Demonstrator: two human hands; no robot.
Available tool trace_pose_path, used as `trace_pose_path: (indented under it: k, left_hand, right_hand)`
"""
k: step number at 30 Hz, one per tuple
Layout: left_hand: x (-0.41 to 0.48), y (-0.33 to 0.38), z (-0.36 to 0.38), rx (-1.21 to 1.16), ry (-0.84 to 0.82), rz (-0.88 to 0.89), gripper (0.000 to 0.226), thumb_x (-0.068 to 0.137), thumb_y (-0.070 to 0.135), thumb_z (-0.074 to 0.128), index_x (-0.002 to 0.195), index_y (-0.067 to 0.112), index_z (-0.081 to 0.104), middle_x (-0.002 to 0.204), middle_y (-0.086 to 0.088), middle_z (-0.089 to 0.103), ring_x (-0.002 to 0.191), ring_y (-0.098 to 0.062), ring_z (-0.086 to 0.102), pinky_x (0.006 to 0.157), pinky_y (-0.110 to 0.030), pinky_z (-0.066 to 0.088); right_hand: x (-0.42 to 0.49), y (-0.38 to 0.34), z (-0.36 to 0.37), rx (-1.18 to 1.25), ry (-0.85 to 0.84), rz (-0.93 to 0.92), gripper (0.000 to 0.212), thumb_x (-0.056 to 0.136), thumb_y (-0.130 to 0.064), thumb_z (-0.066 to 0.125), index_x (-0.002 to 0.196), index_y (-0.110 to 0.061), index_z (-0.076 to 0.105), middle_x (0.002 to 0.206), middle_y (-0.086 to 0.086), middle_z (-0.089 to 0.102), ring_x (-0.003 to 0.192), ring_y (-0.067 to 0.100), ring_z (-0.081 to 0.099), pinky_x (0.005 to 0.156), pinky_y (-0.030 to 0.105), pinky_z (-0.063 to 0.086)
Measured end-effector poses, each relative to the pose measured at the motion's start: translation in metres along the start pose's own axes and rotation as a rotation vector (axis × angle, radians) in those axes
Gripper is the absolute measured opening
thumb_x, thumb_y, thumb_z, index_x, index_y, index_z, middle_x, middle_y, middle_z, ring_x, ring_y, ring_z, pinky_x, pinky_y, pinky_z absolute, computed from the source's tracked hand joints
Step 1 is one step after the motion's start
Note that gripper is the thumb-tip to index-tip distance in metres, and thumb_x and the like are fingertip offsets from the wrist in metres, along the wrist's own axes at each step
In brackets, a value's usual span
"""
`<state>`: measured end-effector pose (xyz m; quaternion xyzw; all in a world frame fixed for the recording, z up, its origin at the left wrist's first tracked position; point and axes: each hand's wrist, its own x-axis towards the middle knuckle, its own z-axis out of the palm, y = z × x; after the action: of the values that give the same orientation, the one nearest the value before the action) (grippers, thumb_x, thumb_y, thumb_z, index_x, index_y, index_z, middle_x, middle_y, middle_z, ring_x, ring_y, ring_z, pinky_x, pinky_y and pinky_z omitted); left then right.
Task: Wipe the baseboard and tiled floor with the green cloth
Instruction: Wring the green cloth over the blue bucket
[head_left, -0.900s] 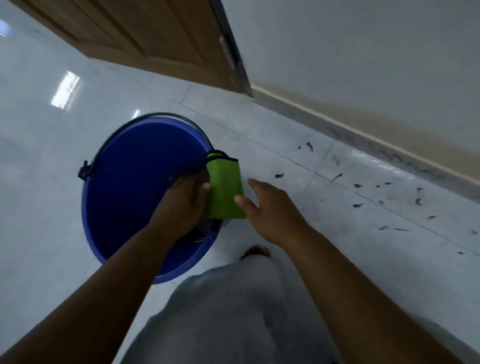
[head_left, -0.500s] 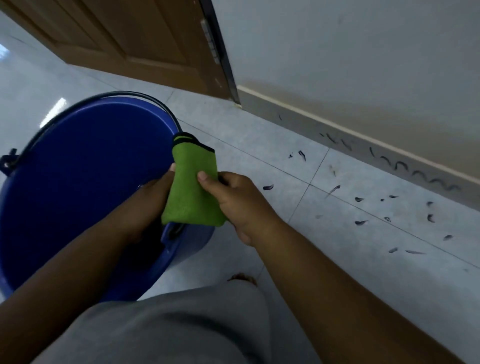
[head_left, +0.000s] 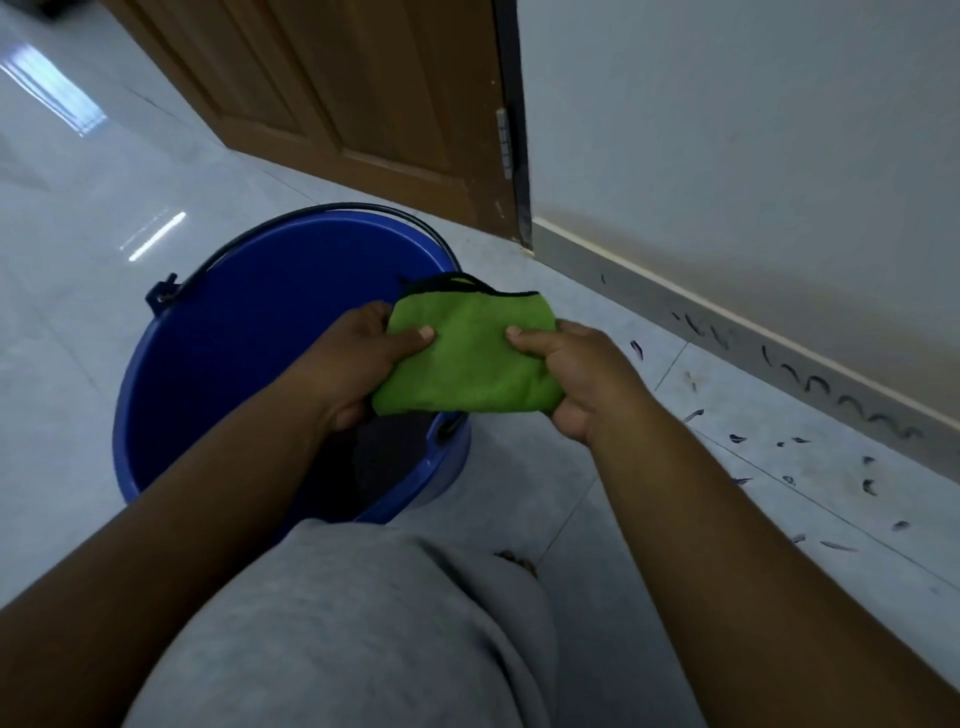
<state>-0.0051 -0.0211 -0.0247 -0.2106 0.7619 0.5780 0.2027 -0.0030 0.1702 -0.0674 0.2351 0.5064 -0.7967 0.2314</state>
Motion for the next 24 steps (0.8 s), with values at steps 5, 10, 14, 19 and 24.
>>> trace_pose_path:
  k: [5,10,14,19,24]
  left_hand:
    - [-0.014,0.053,0.011,0.467,0.013,0.285,0.038,0.09,0.022,0.072,0.125,0.018,0.059,0.118,-0.003,0.069,0.105,-0.019,0.066,0.093,-0.04,0.055]
    - [-0.012,0.096,0.073,0.589,-0.177,0.363,0.04,0.094,0.017,0.067,0.133,0.01,0.058,0.127,-0.011,0.065,0.114,-0.025,0.063,0.101,-0.045,0.052]
    - [-0.011,0.108,0.144,0.317,-0.391,0.112,0.041,0.103,0.04,0.05,0.123,0.007,0.061,0.118,-0.021,0.068,0.103,-0.034,0.069,0.082,-0.046,0.061]
    - [0.006,0.096,0.206,-0.176,-0.713,-0.21,0.098,0.088,0.082,0.023,0.139,0.005,0.052,0.133,-0.025,0.058,0.125,-0.044,0.055,0.106,-0.062,0.042]
    - [0.025,0.051,0.257,-0.454,-0.771,-0.268,0.11,0.079,0.092,0.016,0.121,0.004,0.067,0.098,-0.014,0.06,0.101,-0.027,0.056,0.113,-0.05,0.037]
  right_hand:
    - [-0.018,-0.031,-0.019,-0.152,0.049,-0.285,0.018,0.091,-0.003,0.062,0.101,-0.016,0.065,0.092,-0.001,0.071,0.084,0.016,0.07,0.07,0.031,0.059]
    - [-0.045,-0.066,-0.052,-0.287,0.108,-0.42,0.033,0.093,-0.003,0.055,0.119,-0.023,0.06,0.111,0.002,0.069,0.101,0.022,0.066,0.088,0.043,0.056]
    - [-0.057,-0.079,-0.083,-0.361,0.215,-0.369,0.023,0.097,-0.017,0.049,0.108,-0.028,0.066,0.106,0.001,0.07,0.099,0.025,0.065,0.094,0.049,0.052]
    - [-0.052,-0.072,-0.124,-0.385,0.367,-0.329,0.031,0.087,-0.048,0.062,0.101,-0.022,0.07,0.094,-0.002,0.074,0.086,0.019,0.071,0.082,0.044,0.059]
    - [-0.027,-0.056,-0.174,-0.466,0.555,-0.333,0.02,0.081,-0.028,0.068,0.093,-0.012,0.069,0.088,0.012,0.073,0.081,0.03,0.071,0.071,0.053,0.06]
